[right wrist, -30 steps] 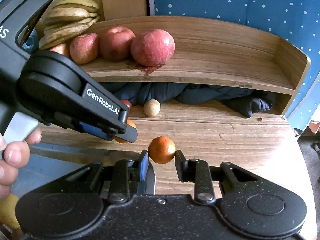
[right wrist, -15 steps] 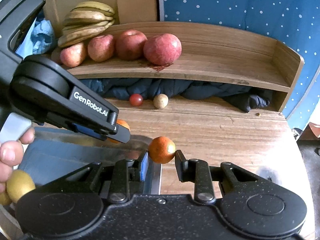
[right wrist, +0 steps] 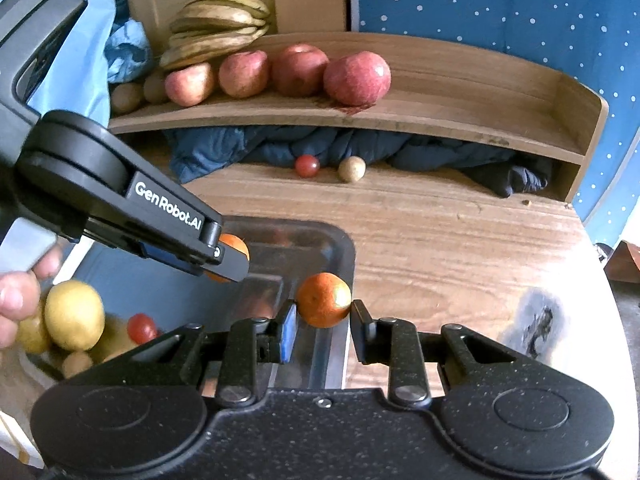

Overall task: Organize fruits
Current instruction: 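Carry both tangerines over the steel tray and lower them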

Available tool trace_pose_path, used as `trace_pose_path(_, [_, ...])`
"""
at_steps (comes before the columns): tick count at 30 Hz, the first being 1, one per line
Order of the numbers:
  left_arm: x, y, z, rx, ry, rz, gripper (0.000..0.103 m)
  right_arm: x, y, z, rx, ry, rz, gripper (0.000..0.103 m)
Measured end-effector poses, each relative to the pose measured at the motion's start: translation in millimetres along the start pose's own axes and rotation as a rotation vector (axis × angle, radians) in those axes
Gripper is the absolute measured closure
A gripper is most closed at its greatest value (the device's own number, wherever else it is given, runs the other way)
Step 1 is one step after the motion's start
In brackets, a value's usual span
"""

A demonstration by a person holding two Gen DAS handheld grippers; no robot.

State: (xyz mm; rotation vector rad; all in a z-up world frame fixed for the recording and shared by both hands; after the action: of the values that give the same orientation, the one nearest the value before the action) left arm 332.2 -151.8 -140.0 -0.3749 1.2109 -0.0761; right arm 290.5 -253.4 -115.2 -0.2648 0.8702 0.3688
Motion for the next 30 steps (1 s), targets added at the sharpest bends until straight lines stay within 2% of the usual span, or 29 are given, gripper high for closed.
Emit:
trace_pose_path(14, [-11, 3, -25, 0.000, 0.018, 0.016, 0.070, -21, 8, -28, -0.013, 0.013, 0.008, 0.073])
trace_pose_path(21, [-14, 2, -29, -0.001, 0.022, 0.022, 0.070, -26, 17, -40, -0.087, 0.034, 0.003, 0.073])
trace_pose_path(30, [-15, 5, -33, -0.016, 0.020, 0.029, 0.070, -28, 20, -43, -0.112, 0.039, 0.013, 0.073])
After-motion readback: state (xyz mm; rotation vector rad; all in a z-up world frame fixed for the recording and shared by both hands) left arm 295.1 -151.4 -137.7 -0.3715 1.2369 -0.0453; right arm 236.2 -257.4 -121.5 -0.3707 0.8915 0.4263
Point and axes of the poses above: each gripper's, at about its wrist camera, not at the fingertips, and x roughly the way its jaws point, y to its left, z to its top, the point moved 3 cm from there along x, roughly the way its jaws point, and after that the axes turned 12 degrees about -x, right-handed, at the moved point
